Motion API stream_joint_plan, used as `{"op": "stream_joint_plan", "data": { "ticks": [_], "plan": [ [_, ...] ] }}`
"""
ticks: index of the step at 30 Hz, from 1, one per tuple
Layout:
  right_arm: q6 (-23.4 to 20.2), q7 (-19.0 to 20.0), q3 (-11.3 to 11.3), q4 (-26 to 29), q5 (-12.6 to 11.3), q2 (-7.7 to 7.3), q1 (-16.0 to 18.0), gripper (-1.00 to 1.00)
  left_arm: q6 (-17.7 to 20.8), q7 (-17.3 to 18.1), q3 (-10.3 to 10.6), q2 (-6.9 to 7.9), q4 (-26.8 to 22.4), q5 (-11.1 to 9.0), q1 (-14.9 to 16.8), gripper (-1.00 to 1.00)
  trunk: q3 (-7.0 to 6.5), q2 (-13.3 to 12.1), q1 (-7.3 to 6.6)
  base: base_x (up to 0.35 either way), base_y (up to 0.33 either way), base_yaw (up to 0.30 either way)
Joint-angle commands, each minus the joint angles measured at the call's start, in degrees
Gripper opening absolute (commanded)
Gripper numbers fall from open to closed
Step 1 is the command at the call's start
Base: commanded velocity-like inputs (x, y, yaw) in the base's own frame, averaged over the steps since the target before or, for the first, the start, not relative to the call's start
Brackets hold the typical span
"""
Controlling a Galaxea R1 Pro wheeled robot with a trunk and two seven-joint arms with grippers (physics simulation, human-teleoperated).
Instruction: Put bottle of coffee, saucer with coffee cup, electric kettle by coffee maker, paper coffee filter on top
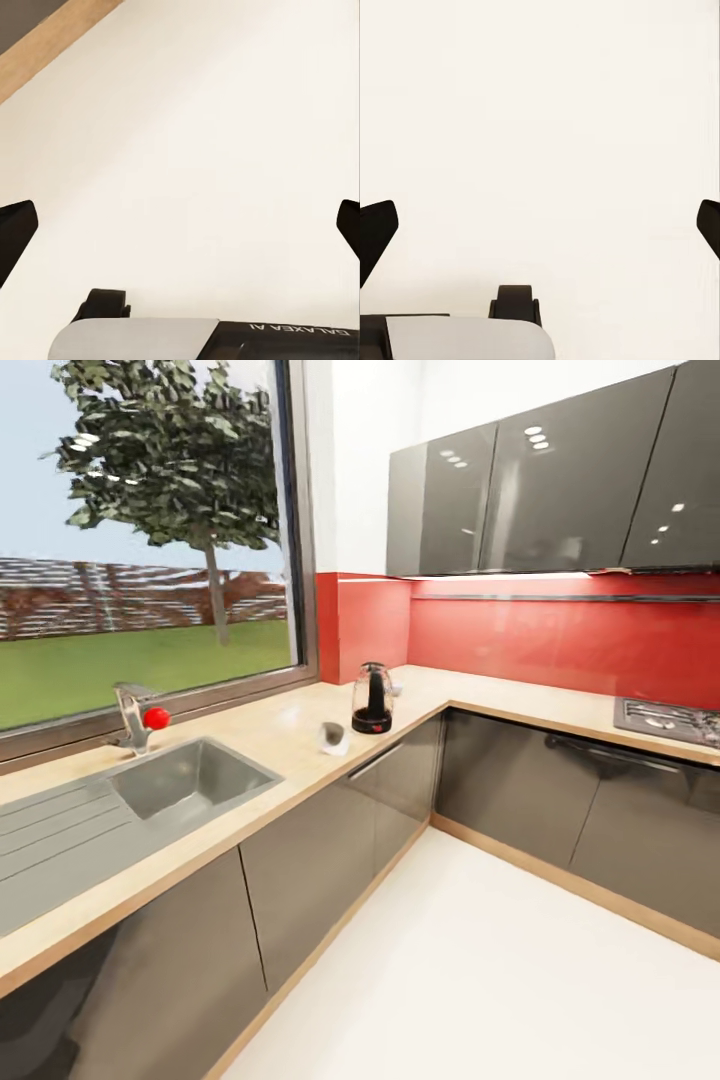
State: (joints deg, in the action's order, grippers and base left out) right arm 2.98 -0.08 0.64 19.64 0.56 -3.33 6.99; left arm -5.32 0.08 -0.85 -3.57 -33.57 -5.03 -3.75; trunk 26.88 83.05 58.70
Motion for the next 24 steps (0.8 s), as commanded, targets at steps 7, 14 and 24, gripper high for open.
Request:
{"op": "stream_joint_plan", "data": {
  "ticks": [7,14,24],
  "plan": [
    [0.19,-0.01,0.06,-0.04,0.06,-0.01,0.04,1.00,-0.12,0.01,-0.14,-0.03,-0.10,-0.58,-0.03,1.00,0.05,0.03,0.03,0.118,-0.092,-0.275],
    [0.26,-0.01,0.10,-0.04,0.06,-0.01,0.04,1.00,-0.08,0.01,-0.12,-0.03,-0.10,-0.52,-0.03,1.00,0.05,0.03,0.03,0.137,-0.016,-0.166],
    [0.25,-0.03,0.15,-0.04,0.06,0.08,0.04,1.00,-0.24,0.01,-0.13,-0.03,-0.15,-0.54,-0.03,1.00,0.05,0.03,0.03,0.277,-0.095,-0.009]
  ]
}}
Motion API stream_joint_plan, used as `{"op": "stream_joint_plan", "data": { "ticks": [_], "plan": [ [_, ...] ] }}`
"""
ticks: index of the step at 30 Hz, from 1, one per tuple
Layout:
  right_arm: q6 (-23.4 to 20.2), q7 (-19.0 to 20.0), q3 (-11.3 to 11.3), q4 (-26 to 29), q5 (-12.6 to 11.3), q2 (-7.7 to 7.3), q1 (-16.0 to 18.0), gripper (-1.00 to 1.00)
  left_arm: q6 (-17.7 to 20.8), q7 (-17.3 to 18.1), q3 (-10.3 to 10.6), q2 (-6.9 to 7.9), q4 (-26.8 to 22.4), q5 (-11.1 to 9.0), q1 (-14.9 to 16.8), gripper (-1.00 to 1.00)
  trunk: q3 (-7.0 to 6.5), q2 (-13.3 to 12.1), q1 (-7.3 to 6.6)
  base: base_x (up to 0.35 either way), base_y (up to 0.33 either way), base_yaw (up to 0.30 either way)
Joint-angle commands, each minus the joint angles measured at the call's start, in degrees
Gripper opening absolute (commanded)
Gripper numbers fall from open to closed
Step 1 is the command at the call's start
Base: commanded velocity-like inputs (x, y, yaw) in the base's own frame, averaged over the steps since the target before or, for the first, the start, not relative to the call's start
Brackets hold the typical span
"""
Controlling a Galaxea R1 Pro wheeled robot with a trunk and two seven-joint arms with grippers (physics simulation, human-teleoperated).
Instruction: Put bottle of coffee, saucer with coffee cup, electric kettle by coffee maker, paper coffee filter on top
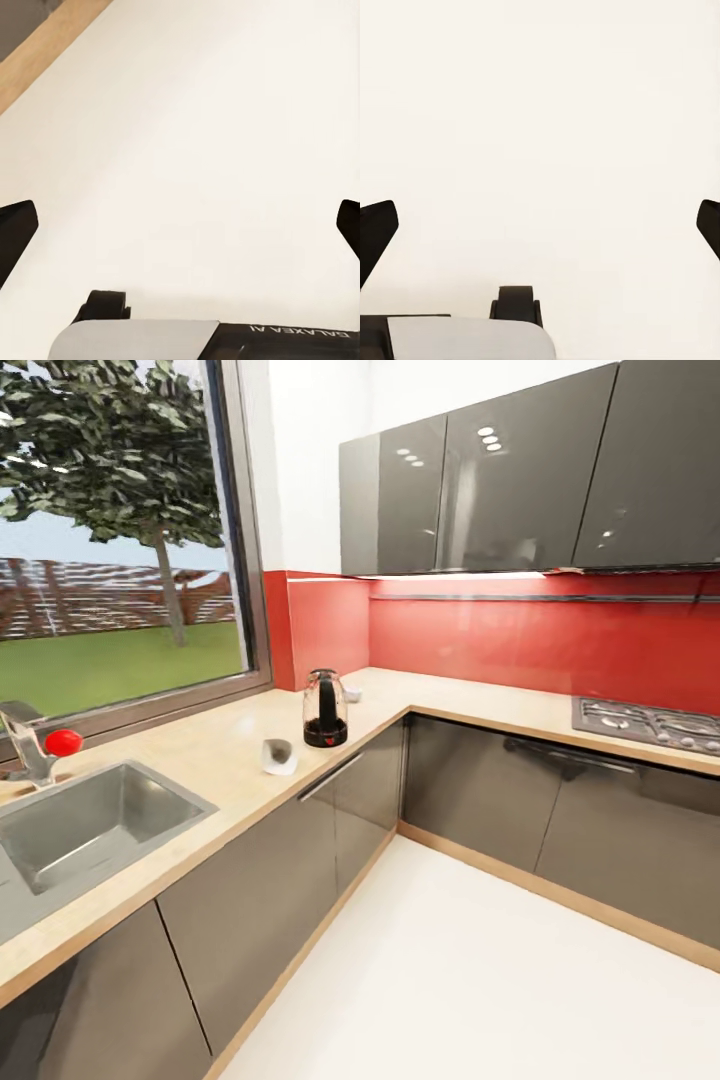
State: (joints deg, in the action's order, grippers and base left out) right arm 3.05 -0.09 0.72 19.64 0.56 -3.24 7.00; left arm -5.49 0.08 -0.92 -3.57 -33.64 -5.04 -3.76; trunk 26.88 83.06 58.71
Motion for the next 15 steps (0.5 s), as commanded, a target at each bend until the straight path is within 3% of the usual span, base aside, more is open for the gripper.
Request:
{"op": "stream_joint_plan", "data": {
  "ticks": [1,2,3,5,6,10,11,15],
  "plan": [
    [0.18,-0.02,0.07,-0.05,0.06,-0.01,0.03,1.00,-0.09,0.01,-0.05,-0.03,-0.11,-0.54,-0.02,1.00,0.05,0.02,0.02,0.118,-0.043,0.000],
    [0.28,-0.08,-0.01,-0.04,0.05,-0.01,0.03,1.00,-0.23,0.26,0.20,-0.55,-8.31,-0.42,-0.02,1.00,0.05,0.02,0.02,0.006,-0.002,0.000],
    [0.28,-0.08,0.01,-0.04,0.05,-0.01,0.03,1.00,-0.11,0.29,0.16,-0.59,-10.19,-0.40,-0.02,1.00,0.05,0.02,0.02,0.005,-0.002,0.000],
    [0.29,-0.08,0.03,-0.04,0.05,-0.02,0.03,1.00,0.92,0.46,0.17,-0.69,-20.89,-0.30,-0.02,1.00,0.05,0.02,0.02,0.002,-0.001,0.000],
    [0.29,-0.08,-0.03,-0.04,0.05,-0.07,0.03,1.00,4.21,0.50,1.58,-0.71,-28.65,-0.26,-0.02,1.00,0.05,0.02,0.02,0.000,0.000,0.000],
    [0.34,-0.08,-0.07,0.01,0.05,-0.12,0.03,1.00,8.85,0.52,3.53,-0.73,-36.55,-0.24,-0.02,1.00,0.05,0.02,0.02,0.000,0.000,0.000],
    [0.36,-0.08,-0.08,0.02,0.05,-0.14,0.03,1.00,11.11,0.53,4.12,-0.73,-40.74,-0.24,-0.02,1.00,0.05,0.02,0.02,0.000,0.000,0.000],
    [0.37,-0.08,-0.09,0.03,0.05,-0.29,0.03,1.00,15.56,0.53,4.90,-0.78,-47.69,-0.23,-0.02,1.00,0.05,0.02,0.02,0.000,0.000,0.000]
  ]
}}
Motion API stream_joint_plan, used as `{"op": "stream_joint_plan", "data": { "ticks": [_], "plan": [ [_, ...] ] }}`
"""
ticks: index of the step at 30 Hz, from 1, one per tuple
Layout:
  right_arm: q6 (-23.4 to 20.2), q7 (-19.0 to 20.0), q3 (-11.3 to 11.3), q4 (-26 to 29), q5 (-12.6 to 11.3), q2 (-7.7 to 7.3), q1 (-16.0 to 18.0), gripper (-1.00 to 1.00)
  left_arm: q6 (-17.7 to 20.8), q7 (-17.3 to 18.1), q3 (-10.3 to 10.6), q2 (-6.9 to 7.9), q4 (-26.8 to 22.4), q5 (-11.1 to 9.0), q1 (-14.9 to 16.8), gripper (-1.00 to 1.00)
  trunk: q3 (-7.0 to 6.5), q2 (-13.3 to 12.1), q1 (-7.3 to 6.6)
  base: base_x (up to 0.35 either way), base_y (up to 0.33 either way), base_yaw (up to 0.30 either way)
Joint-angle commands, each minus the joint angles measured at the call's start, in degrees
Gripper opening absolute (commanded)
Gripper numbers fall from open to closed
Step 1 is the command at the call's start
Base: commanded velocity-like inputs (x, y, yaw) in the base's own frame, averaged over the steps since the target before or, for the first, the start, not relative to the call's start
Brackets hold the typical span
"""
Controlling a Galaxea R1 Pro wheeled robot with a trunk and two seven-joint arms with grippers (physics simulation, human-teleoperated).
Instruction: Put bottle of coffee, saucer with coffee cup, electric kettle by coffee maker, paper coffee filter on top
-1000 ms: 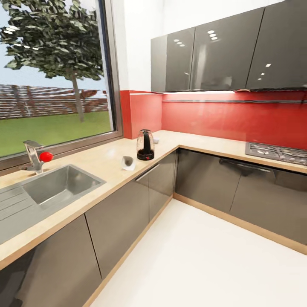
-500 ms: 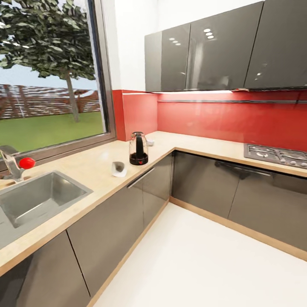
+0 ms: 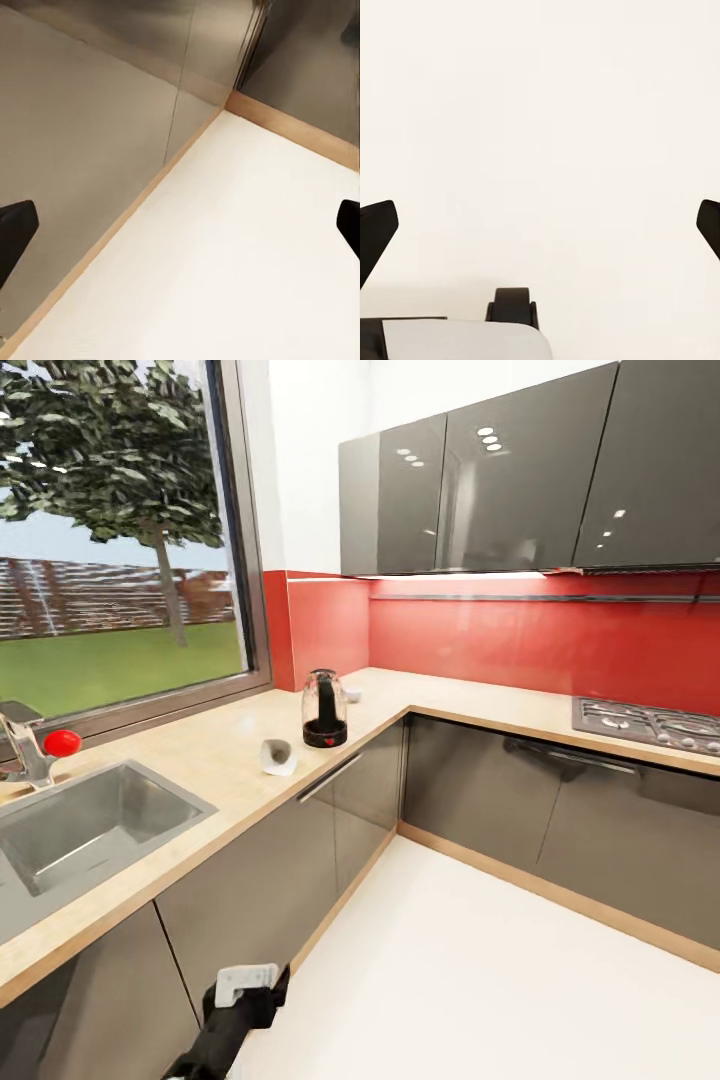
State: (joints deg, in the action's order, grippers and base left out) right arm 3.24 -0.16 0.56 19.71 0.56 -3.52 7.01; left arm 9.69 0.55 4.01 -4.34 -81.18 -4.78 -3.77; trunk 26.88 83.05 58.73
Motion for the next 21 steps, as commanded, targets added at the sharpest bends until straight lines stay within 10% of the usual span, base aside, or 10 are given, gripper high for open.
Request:
{"op": "stream_joint_plan", "data": {
  "ticks": [1,15,21],
  "plan": [
    [0.18,-0.02,0.06,-0.03,0.06,-0.10,0.03,1.00,1.33,0.06,0.09,-0.11,-1.39,-0.50,-0.01,1.00,0.05,0.03,0.00,0.000,0.000,0.000],
    [0.18,-0.02,0.05,-0.03,0.06,-0.57,0.03,1.00,5.14,-0.02,0.54,-4.08,-6.81,-0.49,0.49,1.00,0.05,0.03,0.00,0.000,0.000,0.000],
    [0.18,-0.02,0.05,-0.03,0.06,-0.60,0.03,1.00,7.00,0.02,0.63,-5.54,-7.10,-0.48,6.74,1.00,0.05,0.03,0.00,0.000,0.000,0.000]
  ]
}}
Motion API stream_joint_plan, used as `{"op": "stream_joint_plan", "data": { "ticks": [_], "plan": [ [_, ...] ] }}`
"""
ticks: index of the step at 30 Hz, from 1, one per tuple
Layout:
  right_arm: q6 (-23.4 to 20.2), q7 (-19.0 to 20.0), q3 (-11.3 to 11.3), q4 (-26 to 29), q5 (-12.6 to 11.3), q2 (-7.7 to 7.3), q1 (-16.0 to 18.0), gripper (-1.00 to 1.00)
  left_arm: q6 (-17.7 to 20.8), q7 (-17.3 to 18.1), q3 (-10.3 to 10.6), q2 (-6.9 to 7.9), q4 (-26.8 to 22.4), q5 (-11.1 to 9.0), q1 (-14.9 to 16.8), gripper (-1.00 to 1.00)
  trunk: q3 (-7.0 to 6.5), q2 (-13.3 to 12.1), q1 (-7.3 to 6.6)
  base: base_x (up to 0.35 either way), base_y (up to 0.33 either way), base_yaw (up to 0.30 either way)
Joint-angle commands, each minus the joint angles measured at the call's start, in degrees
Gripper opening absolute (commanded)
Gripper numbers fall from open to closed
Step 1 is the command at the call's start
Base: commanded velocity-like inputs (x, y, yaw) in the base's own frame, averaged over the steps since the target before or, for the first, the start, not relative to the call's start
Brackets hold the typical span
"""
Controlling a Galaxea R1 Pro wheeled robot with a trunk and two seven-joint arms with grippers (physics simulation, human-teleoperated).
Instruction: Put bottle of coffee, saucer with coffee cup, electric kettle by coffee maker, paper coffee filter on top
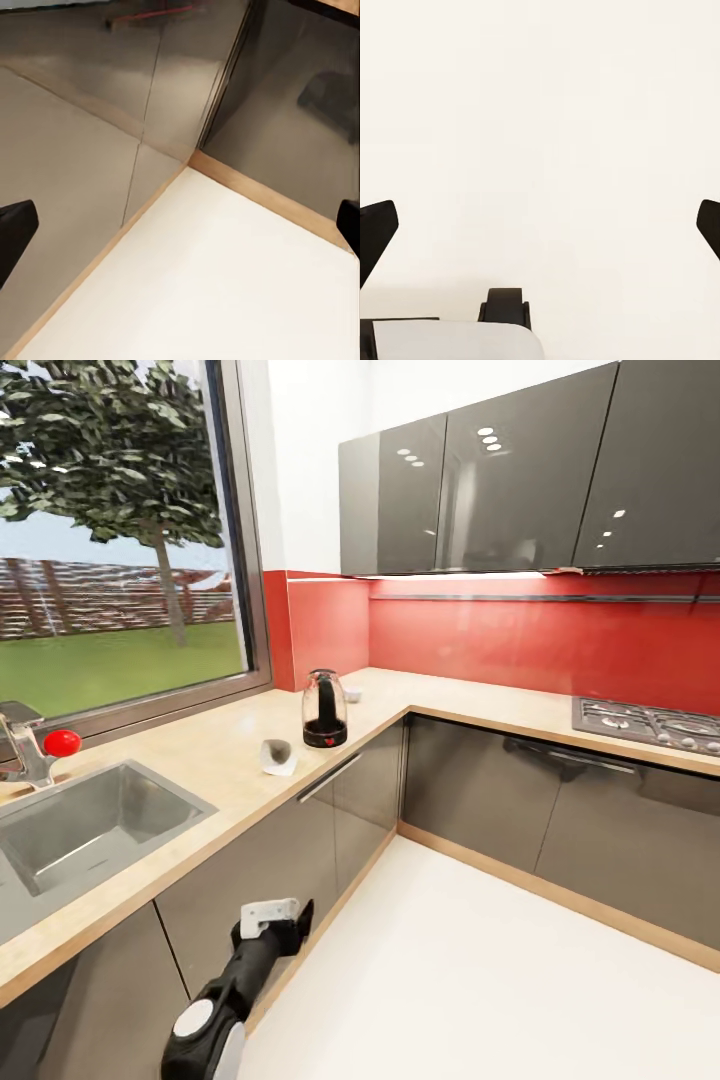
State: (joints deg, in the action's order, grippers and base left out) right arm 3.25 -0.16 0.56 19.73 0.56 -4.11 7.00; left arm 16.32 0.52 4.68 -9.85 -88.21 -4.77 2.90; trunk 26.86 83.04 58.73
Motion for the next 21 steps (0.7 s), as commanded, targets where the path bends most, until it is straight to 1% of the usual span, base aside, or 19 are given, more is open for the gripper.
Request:
{"op": "stream_joint_plan", "data": {
  "ticks": [1,2,3,4,5,9,10,13,15,18,20,21],
  "plan": [
    [0.17,-0.02,0.06,-0.04,0.06,-0.02,0.03,1.00,1.38,0.04,-0.04,-0.15,-0.10,-0.47,1.13,1.00,0.06,0.03,0.00,0.000,0.000,0.000],
    [0.17,-0.02,0.06,-0.04,0.06,-0.02,0.03,1.00,2.55,0.04,-0.03,-0.15,-0.12,-0.46,2.27,1.00,0.06,0.03,0.00,0.000,0.000,0.000],
    [0.17,-0.02,0.06,-0.04,0.06,-0.02,0.03,1.00,5.01,0.02,-0.03,-0.15,-0.15,-0.46,4.93,1.00,0.06,0.03,0.00,0.000,0.000,0.000],
    [0.17,-0.02,0.06,-0.04,0.06,-0.02,0.03,1.00,6.16,0.02,-0.02,-0.15,-0.16,-0.47,6.44,1.00,0.06,0.03,0.00,0.000,0.000,0.000],
    [0.17,-0.02,0.06,-0.06,0.06,-0.02,0.03,1.00,8.33,0.01,-0.02,-0.15,-0.18,-0.47,9.93,1.00,0.06,0.03,0.00,0.000,0.000,0.000],
    [0.13,-0.02,0.07,-0.08,0.06,-0.02,0.03,1.00,12.23,0.01,-0.02,-0.15,-0.20,-0.45,16.09,1.00,0.06,0.03,0.00,0.000,0.000,0.000],
    [0.12,-0.02,0.12,-0.13,0.06,0.00,0.03,1.00,14.20,0.01,-0.02,-0.15,-0.20,-0.44,18.73,1.00,0.06,0.03,0.00,0.000,0.000,0.000],
    [0.10,-0.02,0.17,-0.20,0.09,0.03,0.03,1.00,16.63,0.01,-0.02,-0.15,-0.21,-0.43,22.01,1.00,0.06,0.03,0.00,0.000,0.000,0.000],
    [0.09,-0.02,0.16,-0.46,0.07,0.20,0.03,1.00,18.98,0.00,-0.02,-0.15,-0.15,-0.40,26.60,1.00,0.06,0.03,0.00,0.000,0.000,0.000],
    [0.07,0.05,0.13,-0.65,0.01,0.35,0.03,1.00,19.39,0.00,-0.07,-0.15,-0.13,-0.15,27.98,1.00,0.06,0.03,0.00,0.000,0.000,0.000],
    [0.05,0.02,0.09,-1.59,-0.05,0.43,0.03,1.00,19.46,0.00,-0.09,-0.15,-0.13,0.61,28.22,1.00,0.06,0.03,0.00,0.000,0.000,0.000],
    [0.02,0.06,0.06,-9.86,-0.10,0.43,0.03,1.00,19.45,0.00,-0.10,-0.15,-0.12,2.43,28.41,1.00,0.06,0.03,0.00,0.000,0.000,0.000]
  ]
}}
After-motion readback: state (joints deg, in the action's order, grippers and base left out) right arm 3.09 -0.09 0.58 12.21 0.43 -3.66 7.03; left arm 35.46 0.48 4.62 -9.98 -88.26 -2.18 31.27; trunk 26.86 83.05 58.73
